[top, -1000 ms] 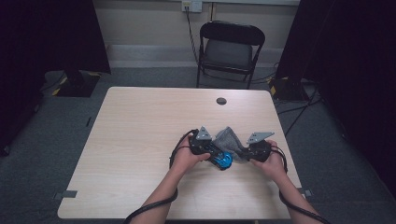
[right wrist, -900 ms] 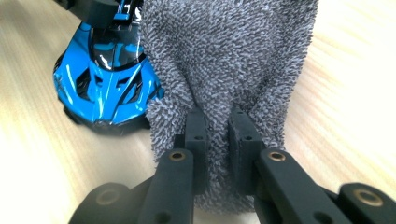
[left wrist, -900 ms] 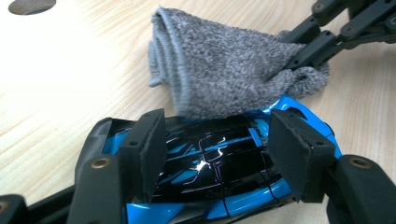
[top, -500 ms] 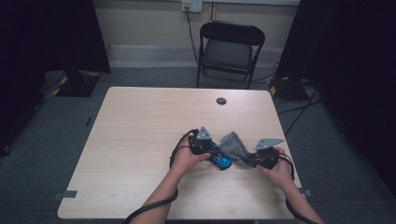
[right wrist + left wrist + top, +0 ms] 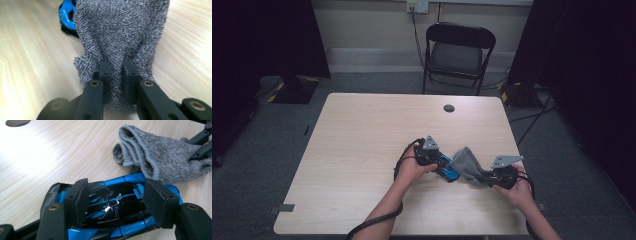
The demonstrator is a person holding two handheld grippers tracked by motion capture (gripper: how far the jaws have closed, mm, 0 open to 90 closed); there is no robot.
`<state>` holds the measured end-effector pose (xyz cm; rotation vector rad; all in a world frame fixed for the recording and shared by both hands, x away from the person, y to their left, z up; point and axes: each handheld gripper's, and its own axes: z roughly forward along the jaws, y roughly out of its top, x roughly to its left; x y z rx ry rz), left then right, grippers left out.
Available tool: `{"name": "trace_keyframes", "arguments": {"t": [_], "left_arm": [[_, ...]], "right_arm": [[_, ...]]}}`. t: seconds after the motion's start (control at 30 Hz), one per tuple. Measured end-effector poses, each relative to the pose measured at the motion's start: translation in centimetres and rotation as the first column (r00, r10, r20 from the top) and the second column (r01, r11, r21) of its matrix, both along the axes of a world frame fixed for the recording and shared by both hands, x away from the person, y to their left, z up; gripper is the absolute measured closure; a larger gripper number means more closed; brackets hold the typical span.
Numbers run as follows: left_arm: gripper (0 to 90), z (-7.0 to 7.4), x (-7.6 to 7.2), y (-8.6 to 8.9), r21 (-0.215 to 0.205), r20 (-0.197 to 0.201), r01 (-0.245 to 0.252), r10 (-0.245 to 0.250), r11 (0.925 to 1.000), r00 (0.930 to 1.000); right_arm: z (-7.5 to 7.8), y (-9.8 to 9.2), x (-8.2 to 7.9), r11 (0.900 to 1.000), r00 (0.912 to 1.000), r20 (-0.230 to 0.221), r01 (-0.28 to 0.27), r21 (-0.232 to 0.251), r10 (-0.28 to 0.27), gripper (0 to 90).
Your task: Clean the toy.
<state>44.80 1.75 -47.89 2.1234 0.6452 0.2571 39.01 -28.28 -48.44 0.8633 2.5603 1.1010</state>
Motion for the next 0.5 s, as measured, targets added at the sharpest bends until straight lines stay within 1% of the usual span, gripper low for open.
{"name": "trace_keyframes", "arguments": {"t": [0.23, 0.5], "left_arm": [[37.3, 0.0, 0.0, 0.0, 0.001, 0.000, 0.000, 0.000, 1.0000, 1.0000], [37.3, 0.0, 0.0, 0.0, 0.004, -0.001, -0.001, 0.001, 1.0000, 1.0000]], "right_arm": [[0.1, -0.1, -1.3, 1.000, 0.9997, -0.001, -0.022, -0.006, 0.022, 80.0], [0.2, -0.4, -2.5, 0.999, 0.9991, -0.014, -0.040, -0.009, 0.040, 79.9]]}}
